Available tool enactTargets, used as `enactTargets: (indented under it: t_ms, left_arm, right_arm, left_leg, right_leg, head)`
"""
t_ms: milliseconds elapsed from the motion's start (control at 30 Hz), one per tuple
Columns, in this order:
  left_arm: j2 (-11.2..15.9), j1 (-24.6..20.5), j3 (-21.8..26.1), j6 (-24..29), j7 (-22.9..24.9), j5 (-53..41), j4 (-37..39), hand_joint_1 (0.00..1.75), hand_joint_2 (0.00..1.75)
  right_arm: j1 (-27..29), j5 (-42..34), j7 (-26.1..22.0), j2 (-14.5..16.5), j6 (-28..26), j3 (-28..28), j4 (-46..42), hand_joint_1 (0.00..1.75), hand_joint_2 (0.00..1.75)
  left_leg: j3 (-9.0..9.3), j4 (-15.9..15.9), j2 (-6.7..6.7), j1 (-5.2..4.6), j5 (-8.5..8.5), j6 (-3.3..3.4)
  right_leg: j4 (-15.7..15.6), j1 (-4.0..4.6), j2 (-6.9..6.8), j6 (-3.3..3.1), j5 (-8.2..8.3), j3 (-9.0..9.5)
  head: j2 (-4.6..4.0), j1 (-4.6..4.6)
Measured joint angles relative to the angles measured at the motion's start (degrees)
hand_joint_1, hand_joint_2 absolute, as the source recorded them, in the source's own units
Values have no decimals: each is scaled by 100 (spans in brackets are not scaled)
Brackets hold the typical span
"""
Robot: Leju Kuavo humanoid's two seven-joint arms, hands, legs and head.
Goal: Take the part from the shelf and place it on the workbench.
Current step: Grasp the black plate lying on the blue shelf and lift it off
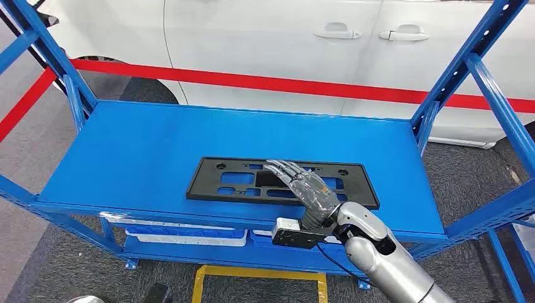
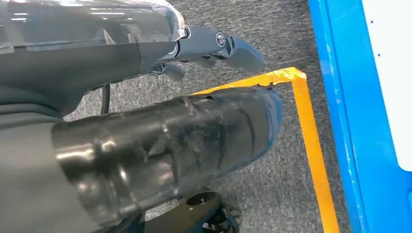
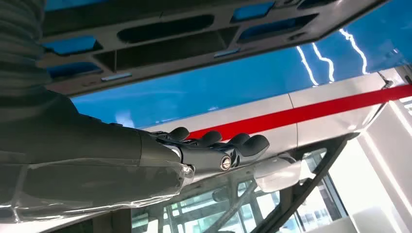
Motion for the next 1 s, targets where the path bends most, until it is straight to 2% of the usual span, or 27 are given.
enactTargets:
  t_ms: [100, 167, 200, 267, 333, 367, 400, 433, 500, 533, 567, 667, 733, 767, 833, 867, 900, 933, 1000]
  left_arm:
    - [-1, 0, -4, 0, 0, 0, 0, 0, 0]
    - [-2, 3, -6, 0, 0, 0, 0, 0, 0]
    - [-3, 2, -7, 1, 0, 0, 0, 0, 0]
    - [-2, -2, -8, 2, 0, 0, 0, 0, 0]
    - [-2, 3, -11, 1, 5, 0, 0, 0, 0]
    - [-2, 8, -15, 1, 9, 0, 0, 0, 0]
    - [-2, 12, -19, 0, 13, 1, 0, 0, 0]
    - [-2, 12, -24, 1, 15, 4, 0, 0, 0]
    - [-1, 3, -33, 4, 18, 13, 0, 0, 0]
    - [0, -2, -37, 7, 18, 17, 0, 0, 0]
    - [1, -4, -39, 10, 19, 19, 0, 0, 0]
    - [2, 19, -43, 16, 20, 29, 0, 0, 0]
    - [2, 20, -43, 20, 15, 35, 0, 0, 0]
    - [2, 13, -43, 21, 12, 37, 0, 0, 0]
    - [2, 9, -43, 22, 8, 44, 0, 0, 0]
    - [2, 16, -42, 22, 8, 46, 0, 0, 0]
    - [2, 23, -42, 24, 8, 49, 0, 0, 0]
    - [2, 26, -41, 26, 9, 51, 0, 0, 0]
    - [-1, 22, -41, 32, 9, 54, 0, 0, 0]
  right_arm:
    - [-17, -1, 2, 0, 1, 31, 26, 0, 175]
    - [-32, -2, 1, -1, -1, 51, 46, 0, 175]
    - [-46, -3, 1, -1, -1, 60, 52, 0, 175]
    - [-69, -7, 1, 4, -2, 79, 61, 0, 175]
    - [-81, -20, 3, 13, -2, 120, 81, 0, 175]
    - [-86, -27, 8, 20, -2, 145, 97, 0, 175]
    - [-98, -33, 15, 30, -2, 166, 116, 0, 175]
    - [-119, -40, 27, 43, -4, 186, 137, 0, 175]
    - [-179, -45, 80, 63, -26, 215, 176, 0, 175]
    - [-206, -38, 118, 67, -45, 226, 196, 0, 175]
    - [-224, -24, 156, 67, -71, 234, 218, 0, 175]
    - [-241, 12, 237, 40, -140, 247, 285, 0, 175]
    - [-255, 21, 296, -25, -199, 241, 335, 0, 175]
    - [-260, 29, 329, -69, -234, 226, 368, 0, 175]
    - [-252, 61, 378, -146, -296, 171, 463, 0, 175]
    - [-242, 84, 388, -178, -313, 140, 518, 0, 175]
    - [-234, 109, 396, -206, -324, 111, 573, 0, 175]
    - [-230, 139, 407, -227, -330, 86, 624, 0, 175]
    - [-230, 205, 431, -252, -338, 27, 720, 0, 175]
  left_leg:
    - [-19, 0, -2, -15, 2, -59]
    - [-19, 9, -1, -5, -21, -121]
    - [-53, 96, 0, 2, -92, -149]
    - [-280, 605, 4, 15, -395, -188]
    - [-639, 1354, 5, 16, -706, -209]
    - [-753, 1575, 5, 17, -741, -211]
    - [-770, 1585, 5, 16, -666, -202]
    - [-678, 1364, 5, 14, -490, -183]
    - [-318, 580, 6, -6, -99, -113]
    - [-173, 261, 6, -20, 9, -81]
    - [-93, 76, 6, -35, 49, -57]
    - [-75, -23, 8, -37, 60, -9]
    - [-52, -83, 16, -10, 97, 50]
    - [-43, -102, 19, -2, 109, 75]
    - [-45, -101, 17, -6, 108, 104]
    - [-46, -96, 16, -6, 105, 103]
    - [-46, -89, 16, -5, 99, 100]
    - [-45, -76, 16, -3, 91, 90]
    - [-46, -38, 15, -2, 61, 52]
  right_leg:
    - [-5, 38, 11, -61, -18, -10]
    - [-34, 27, 14, -139, 2, -3]
    - [-57, 17, 11, -184, 16, 8]
    - [-89, 7, 2, -248, 32, 25]
    - [-86, 24, -1, -274, 27, 23]
    - [-82, 35, -1, -279, 23, 25]
    - [-77, 44, 2, -284, 18, 27]
    - [-71, 52, 7, -285, 13, 33]
    - [-61, 72, 19, -273, -4, 46]
    - [-54, 82, 23, -254, -9, 43]
    - [-51, 88, 24, -231, -9, 34]
    - [-48, 79, 23, -146, -9, 13]
    - [143, 67, 20, -79, -155, -64]
    - [398, 55, 19, -52, -308, -178]
    - [1108, 38, 17, -11, -637, -520]
    - [1365, 27, 16, 3, -702, -653]
    - [1436, 16, 15, 14, -658, -701]
    - [1286, 4, 12, 20, -512, -640]
    - [585, -18, 2, 17, -147, -303]
  head:
    - [2, -4]
    - [2, -5]
    - [2, -7]
    - [2, -8]
    - [2, -8]
    - [2, -8]
    - [2, -8]
    - [2, -8]
    - [1, -8]
    - [1, -8]
    - [0, -7]
    - [2, -8]
    - [2, -6]
    - [2, -5]
    - [1, -5]
    - [0, -4]
    - [0, -5]
    - [0, -5]
    - [1, -4]
